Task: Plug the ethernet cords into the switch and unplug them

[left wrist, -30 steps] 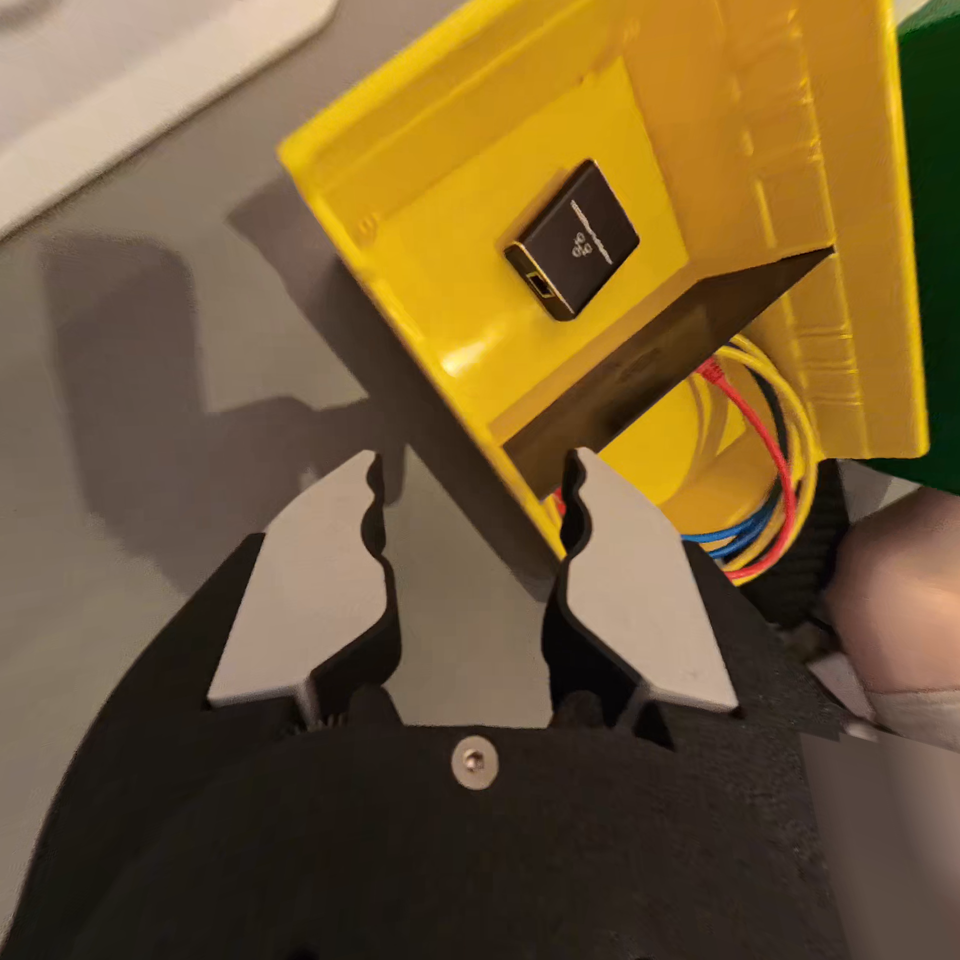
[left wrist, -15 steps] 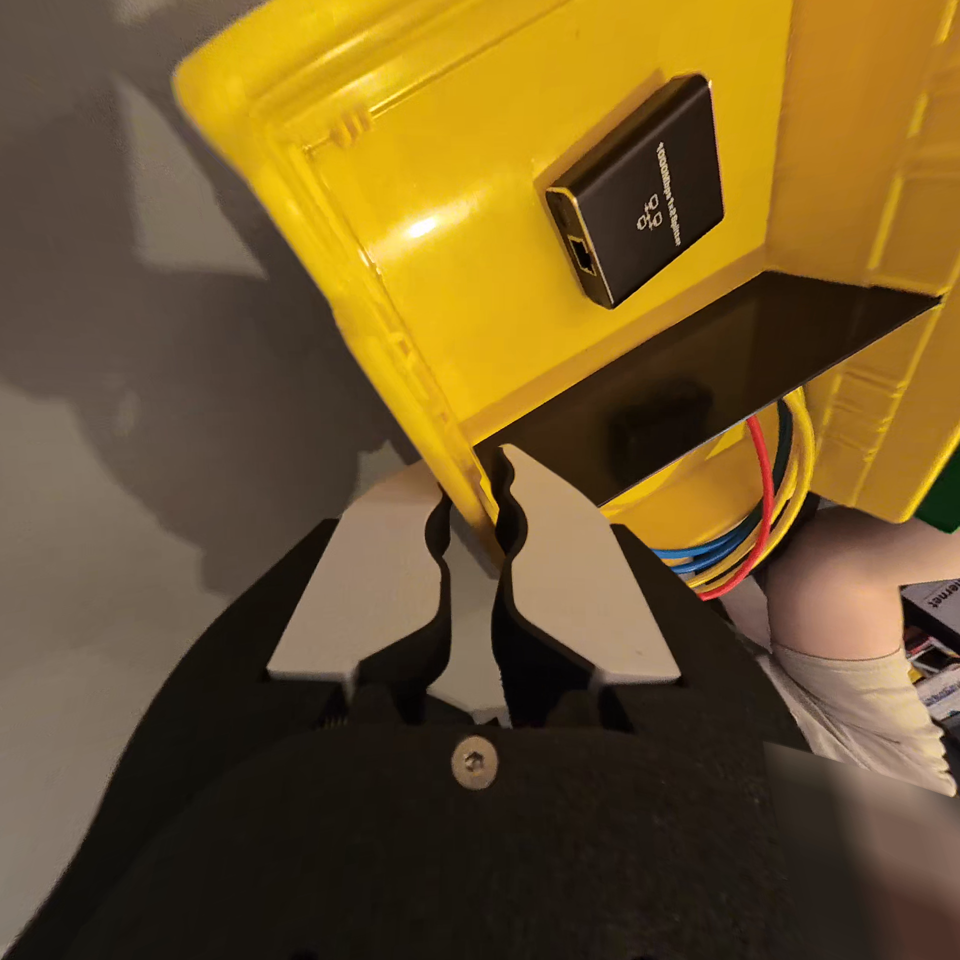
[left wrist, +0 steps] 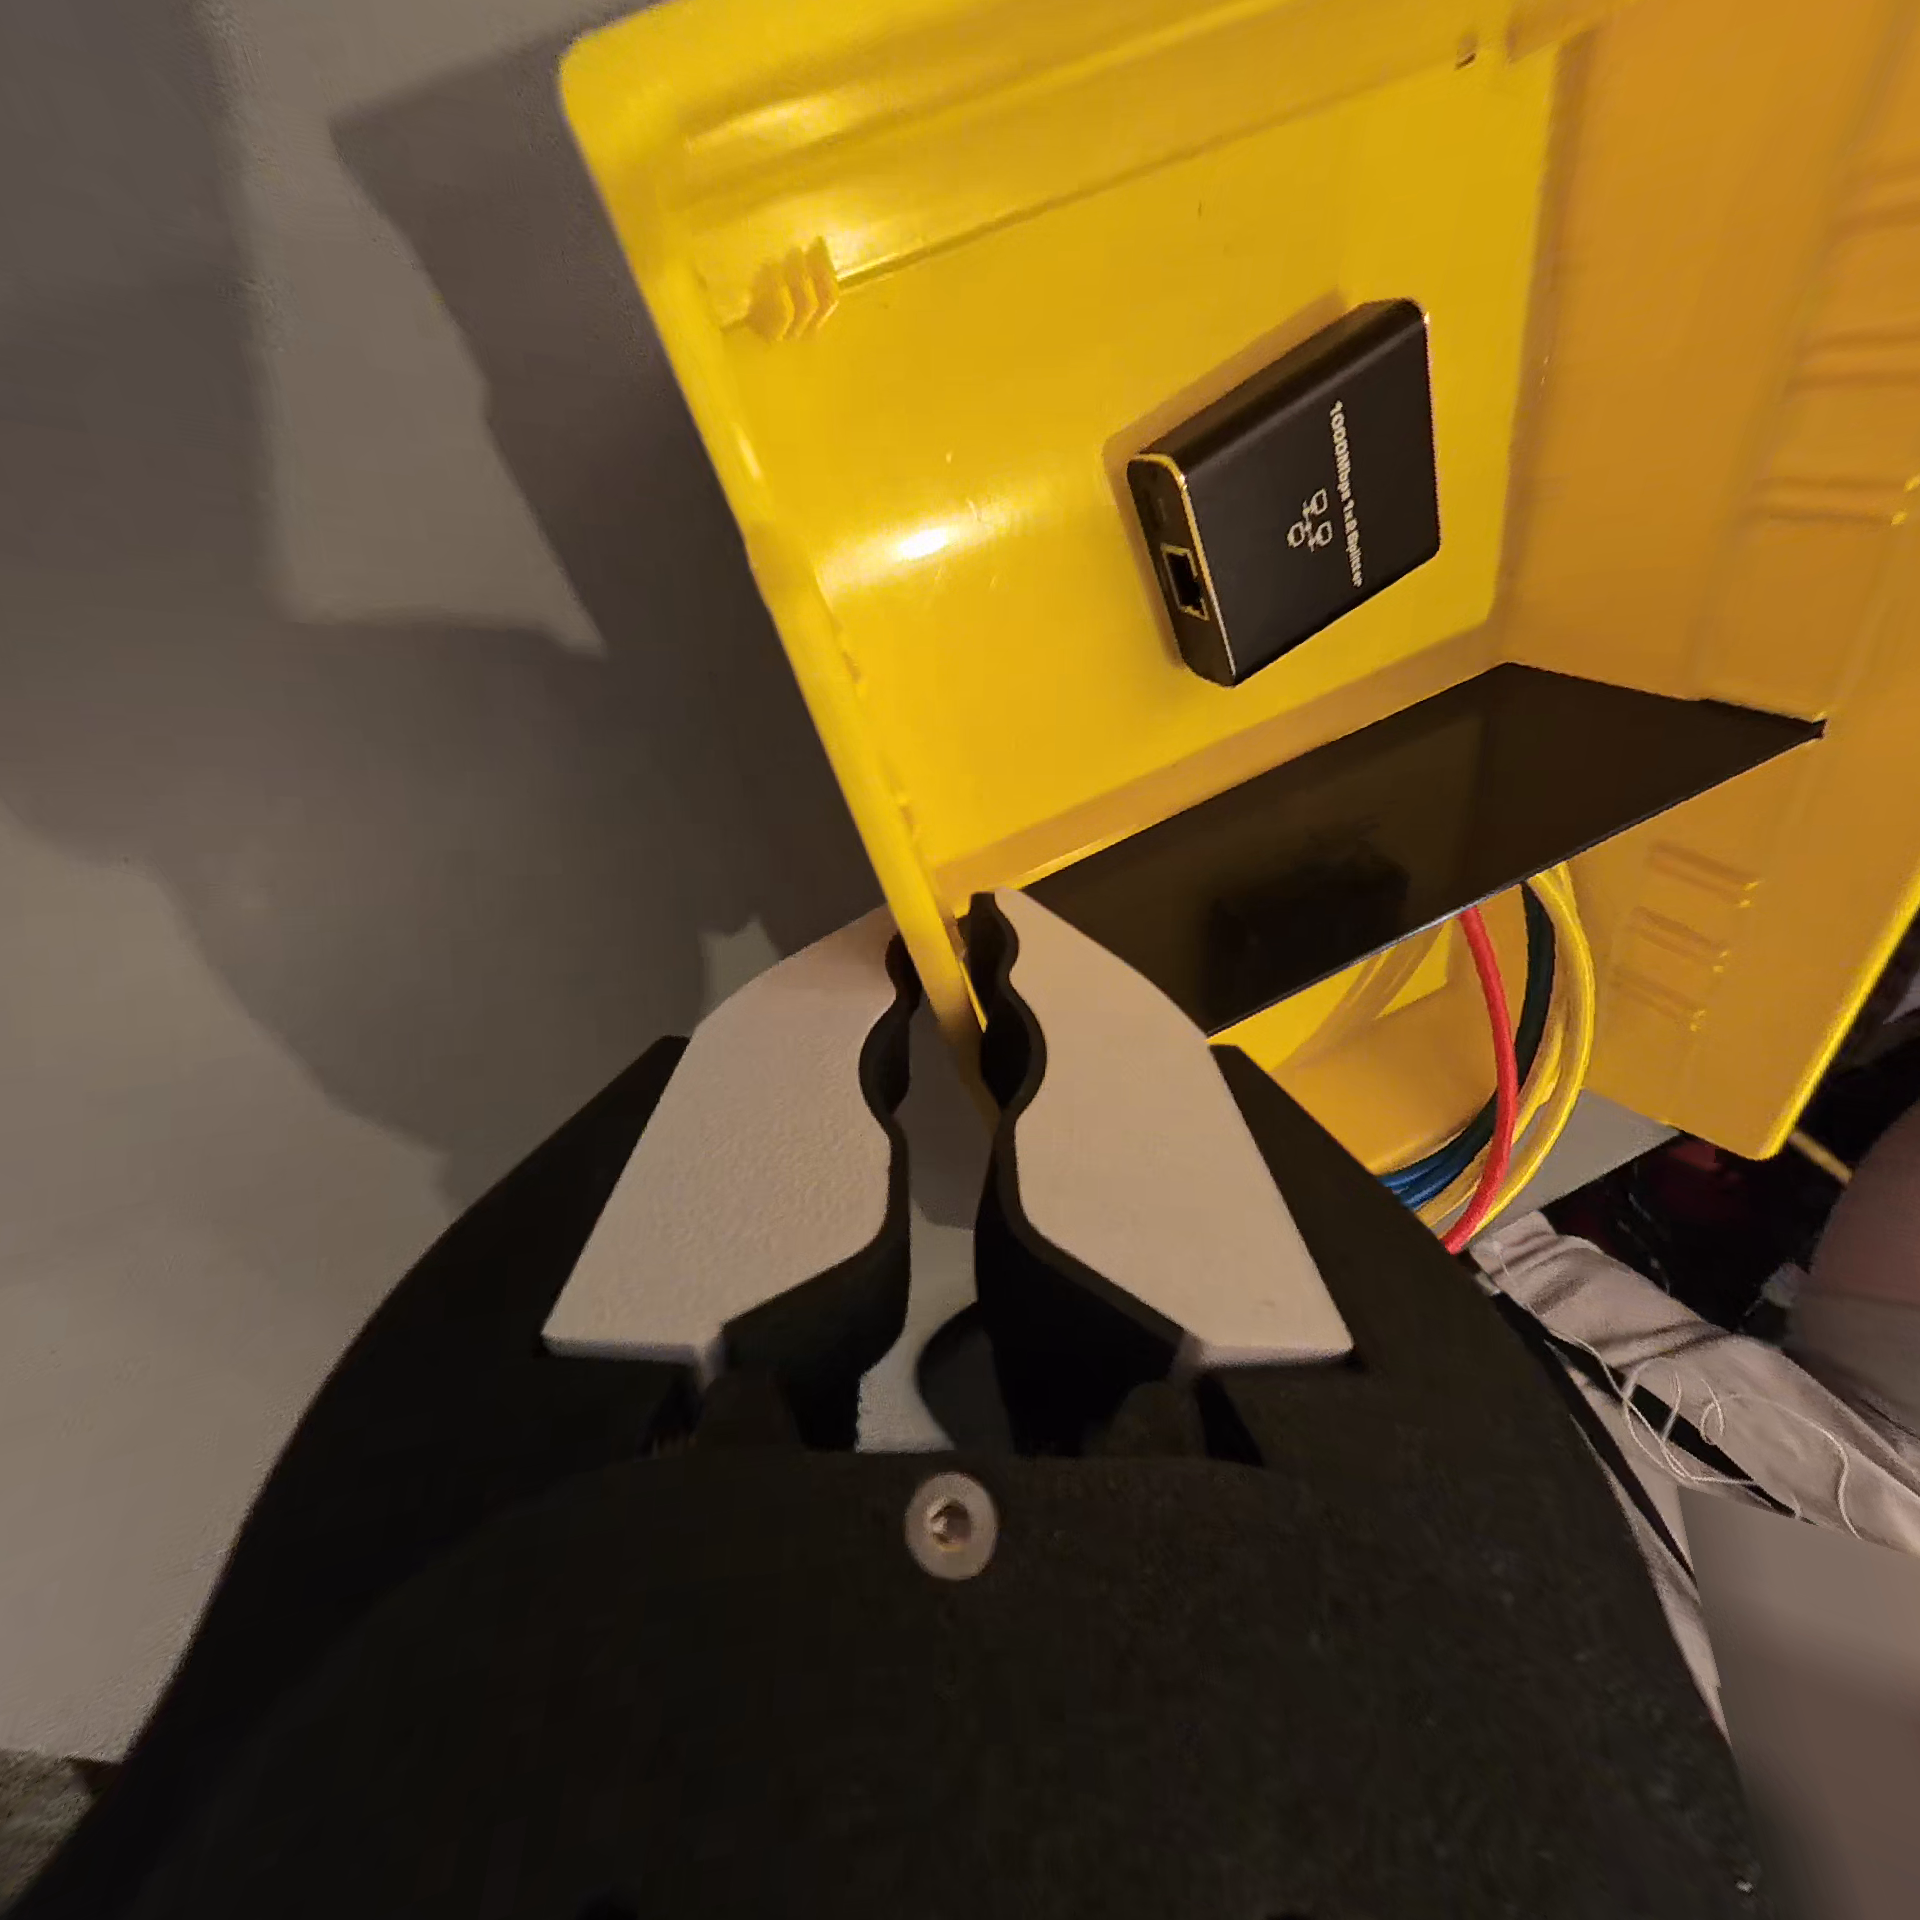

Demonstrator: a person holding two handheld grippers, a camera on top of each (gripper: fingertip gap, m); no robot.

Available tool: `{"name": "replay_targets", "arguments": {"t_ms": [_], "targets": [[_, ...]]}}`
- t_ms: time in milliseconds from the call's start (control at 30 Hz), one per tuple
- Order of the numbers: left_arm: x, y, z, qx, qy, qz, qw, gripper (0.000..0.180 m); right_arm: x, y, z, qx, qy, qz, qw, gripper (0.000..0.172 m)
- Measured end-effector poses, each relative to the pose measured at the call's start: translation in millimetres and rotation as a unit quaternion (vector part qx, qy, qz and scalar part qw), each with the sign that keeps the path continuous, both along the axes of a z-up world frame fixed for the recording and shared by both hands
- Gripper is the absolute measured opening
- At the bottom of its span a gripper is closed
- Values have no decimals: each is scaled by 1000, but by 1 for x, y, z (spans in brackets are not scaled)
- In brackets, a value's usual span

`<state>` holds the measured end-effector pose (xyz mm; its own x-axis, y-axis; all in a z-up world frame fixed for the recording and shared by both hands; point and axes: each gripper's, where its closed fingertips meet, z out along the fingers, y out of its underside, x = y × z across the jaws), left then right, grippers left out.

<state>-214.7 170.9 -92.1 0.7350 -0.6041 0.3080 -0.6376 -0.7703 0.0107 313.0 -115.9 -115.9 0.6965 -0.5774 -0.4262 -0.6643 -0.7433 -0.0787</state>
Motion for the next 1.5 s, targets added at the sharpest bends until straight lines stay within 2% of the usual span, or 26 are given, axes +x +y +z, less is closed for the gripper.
{"name": "replay_targets", "arguments": {"t_ms": [133,300,500,633,900,1133,1500], "targets": [[-59,13,1,13,9,32,999,7,-8,20,-2,-19,-15,8,1000,16],[-117,25,2,23,1,63,998,7,-44,28,-6,-42,-40,97,994,9],[-161,37,5,46,-17,77,996,6,-61,26,-7,-83,-100,194,972,9],[-183,40,5,50,-20,89,995,6,-67,23,-7,-87,-80,212,970,8],[-197,43,7,52,-41,96,993,7,-48,17,-7,-100,-77,215,968,7],[-198,50,7,62,-43,98,992,7,-49,23,-7,-107,-124,289,943,9],[-197,54,8,78,-72,116,988,9,-57,21,-8,-100,-97,256,957,8]]}}
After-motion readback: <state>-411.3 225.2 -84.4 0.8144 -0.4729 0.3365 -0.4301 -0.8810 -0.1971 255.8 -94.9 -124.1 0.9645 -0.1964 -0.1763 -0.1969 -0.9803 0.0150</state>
